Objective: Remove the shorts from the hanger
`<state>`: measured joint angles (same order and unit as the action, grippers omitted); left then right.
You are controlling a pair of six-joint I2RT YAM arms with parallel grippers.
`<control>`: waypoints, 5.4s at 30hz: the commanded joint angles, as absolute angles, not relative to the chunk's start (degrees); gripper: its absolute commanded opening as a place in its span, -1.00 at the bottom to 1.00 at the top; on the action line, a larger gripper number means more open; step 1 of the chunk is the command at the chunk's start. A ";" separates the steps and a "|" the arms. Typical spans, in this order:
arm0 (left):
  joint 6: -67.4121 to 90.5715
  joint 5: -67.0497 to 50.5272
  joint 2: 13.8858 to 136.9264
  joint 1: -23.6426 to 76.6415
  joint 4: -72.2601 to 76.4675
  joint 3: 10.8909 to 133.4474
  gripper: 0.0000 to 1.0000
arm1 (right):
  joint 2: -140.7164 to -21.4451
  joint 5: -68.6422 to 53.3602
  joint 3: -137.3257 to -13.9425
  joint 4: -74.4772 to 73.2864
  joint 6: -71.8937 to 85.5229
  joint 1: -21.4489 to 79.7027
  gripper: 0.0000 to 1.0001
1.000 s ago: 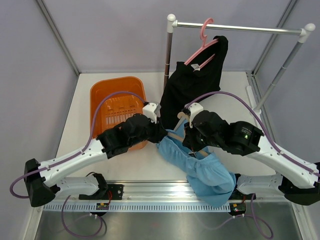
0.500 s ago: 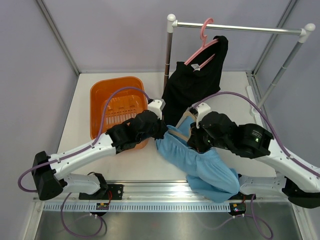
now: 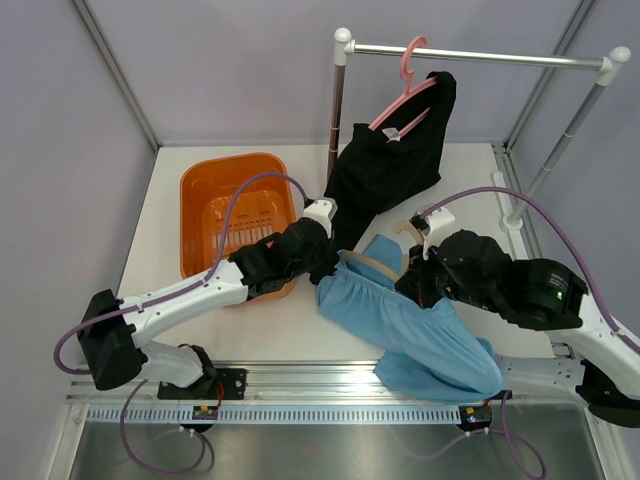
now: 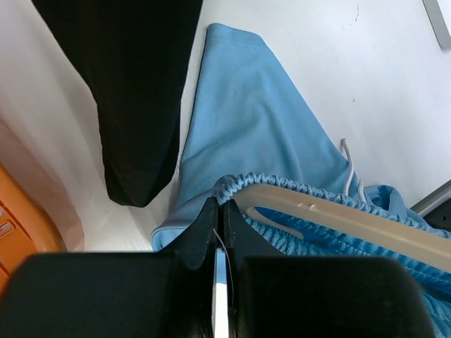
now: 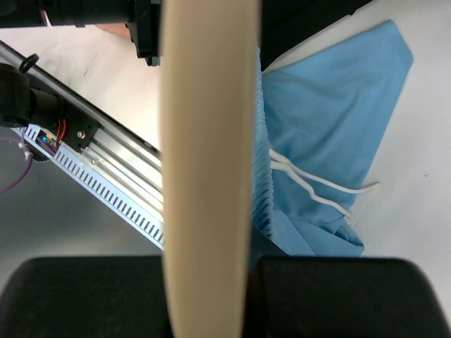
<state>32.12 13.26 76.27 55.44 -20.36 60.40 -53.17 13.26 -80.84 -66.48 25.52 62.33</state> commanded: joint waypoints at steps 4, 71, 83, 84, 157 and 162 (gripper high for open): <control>30.67 13.54 78.67 54.05 -21.45 60.38 -1.00 | -48.43 17.75 -86.13 -62.58 26.98 63.19 -1.00; -18.96 53.26 64.95 81.04 -17.24 106.68 -1.00 | -49.57 38.58 -96.94 -19.07 -1.58 63.28 -1.00; -53.68 46.24 73.47 74.62 12.20 126.29 -1.00 | -47.81 39.20 -93.26 -24.17 2.81 63.19 -1.00; -55.62 45.45 73.74 74.53 17.00 126.56 -1.00 | -47.81 39.29 -93.08 -24.69 3.07 63.19 -1.00; 21.36 3.44 62.76 21.88 -37.44 80.69 0.98 | -53.96 61.00 -103.27 -64.25 21.89 63.19 -1.00; 20.83 -2.08 60.30 21.97 -36.30 78.14 0.98 | -58.62 54.34 -105.29 -62.93 17.67 56.01 -1.00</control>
<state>22.20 4.73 63.07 22.00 -37.80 79.15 -56.99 56.88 -102.39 -63.44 18.81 60.36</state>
